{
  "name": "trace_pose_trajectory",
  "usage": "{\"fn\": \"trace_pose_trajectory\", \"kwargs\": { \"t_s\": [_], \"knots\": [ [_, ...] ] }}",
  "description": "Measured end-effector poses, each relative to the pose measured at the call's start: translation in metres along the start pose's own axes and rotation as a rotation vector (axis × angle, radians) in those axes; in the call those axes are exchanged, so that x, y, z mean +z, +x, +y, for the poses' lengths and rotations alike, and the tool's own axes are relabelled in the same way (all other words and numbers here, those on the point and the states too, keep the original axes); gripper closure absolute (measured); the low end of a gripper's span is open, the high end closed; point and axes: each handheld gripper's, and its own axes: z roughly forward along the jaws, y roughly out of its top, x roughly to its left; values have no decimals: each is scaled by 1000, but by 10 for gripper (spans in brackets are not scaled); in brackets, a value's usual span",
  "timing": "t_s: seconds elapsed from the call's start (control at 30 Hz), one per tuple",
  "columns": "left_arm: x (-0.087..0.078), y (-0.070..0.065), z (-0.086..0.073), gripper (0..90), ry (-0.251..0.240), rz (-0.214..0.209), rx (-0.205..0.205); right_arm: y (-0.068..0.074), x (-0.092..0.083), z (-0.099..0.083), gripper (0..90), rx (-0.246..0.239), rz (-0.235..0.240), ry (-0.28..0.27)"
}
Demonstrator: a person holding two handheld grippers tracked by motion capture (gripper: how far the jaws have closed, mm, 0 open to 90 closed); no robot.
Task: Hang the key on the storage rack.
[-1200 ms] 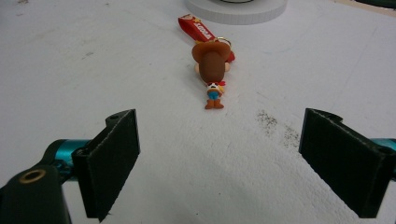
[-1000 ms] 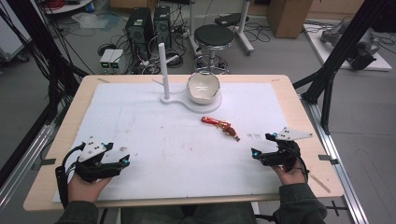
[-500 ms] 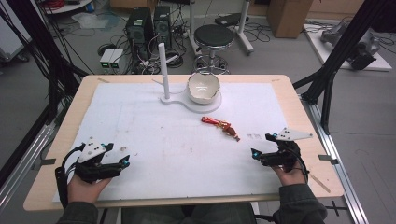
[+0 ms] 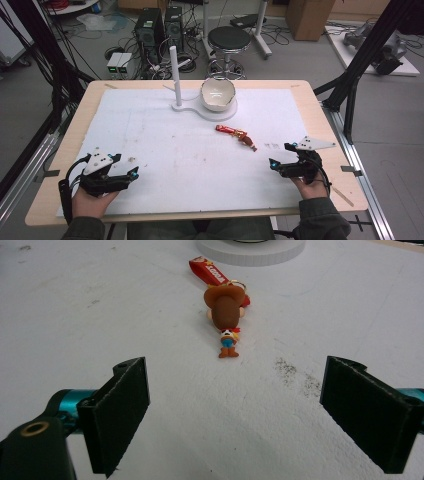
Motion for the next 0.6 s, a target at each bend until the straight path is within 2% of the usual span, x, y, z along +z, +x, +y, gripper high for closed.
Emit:
{"fn": "trace_pose_trajectory", "kwargs": {
  "t_s": [0.2, 0.6],
  "knots": [
    [-1, 1, -1, 263, -3, 2, -9, -7, 3, 6, 117, 21, 8, 8],
    [-1, 2, -2, 263, 0, 11, -10, -13, 10, 20, 118, 7, 17, 32]
  ]
}}
